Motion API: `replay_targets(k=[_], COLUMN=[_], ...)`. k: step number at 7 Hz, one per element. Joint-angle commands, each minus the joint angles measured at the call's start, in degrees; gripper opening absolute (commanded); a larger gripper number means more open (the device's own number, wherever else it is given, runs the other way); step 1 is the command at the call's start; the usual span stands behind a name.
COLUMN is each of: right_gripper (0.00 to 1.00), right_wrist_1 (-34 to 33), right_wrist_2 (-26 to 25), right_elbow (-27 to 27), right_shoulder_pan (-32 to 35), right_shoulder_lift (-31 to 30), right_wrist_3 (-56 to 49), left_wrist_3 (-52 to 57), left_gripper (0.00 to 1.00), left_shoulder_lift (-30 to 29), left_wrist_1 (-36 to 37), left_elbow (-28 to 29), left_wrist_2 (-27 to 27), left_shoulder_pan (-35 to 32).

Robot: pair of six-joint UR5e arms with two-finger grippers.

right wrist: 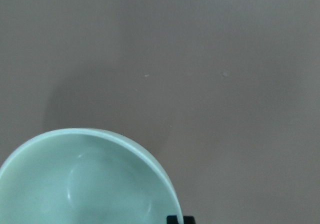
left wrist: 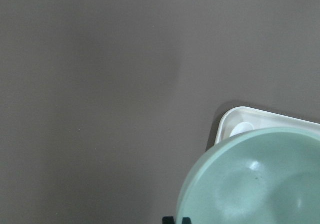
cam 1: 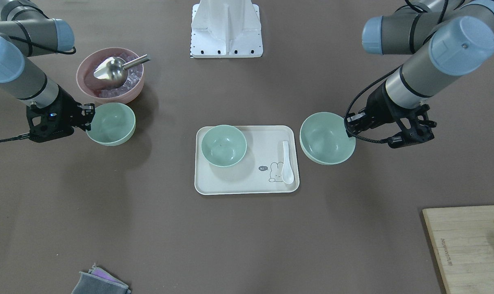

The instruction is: Stack green bowls together

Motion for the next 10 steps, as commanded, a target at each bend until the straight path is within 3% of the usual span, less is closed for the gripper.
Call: replay_targets(k=[1, 3, 5, 10], right_gripper=[0.0, 0.0, 0.0, 0.0], right_wrist_1=[-4.0, -4.3, -6.8, -7.0], right_wrist_2=[0.5, 0.2, 0.9, 3.6], right_elbow=[1.3, 1.1, -3.6, -4.2], right_shoulder_pan=[3.5, 5.8, 8.8, 8.9], right_shoulder_lift=[4.2, 6.7, 11.9, 12.8], right_wrist_3=[0.0, 1.1, 4.4, 7.8], left_wrist_3=[-1.7, -4.9, -8.8, -13.8], left_gripper=[0.0, 0.0, 0.0, 0.0], left_shoulder_lift=[-2.5, -7.5, -14.7, -17.7], left_wrist_1=[-0.2, -0.5, -0.7, -1.9], left_elbow=[0.2, 3.1, 9.1, 13.1], left_wrist_2=[3.7, 7.3, 8.8, 11.3], left_shoulder_pan=[2.7, 7.3, 10.9, 18.4])
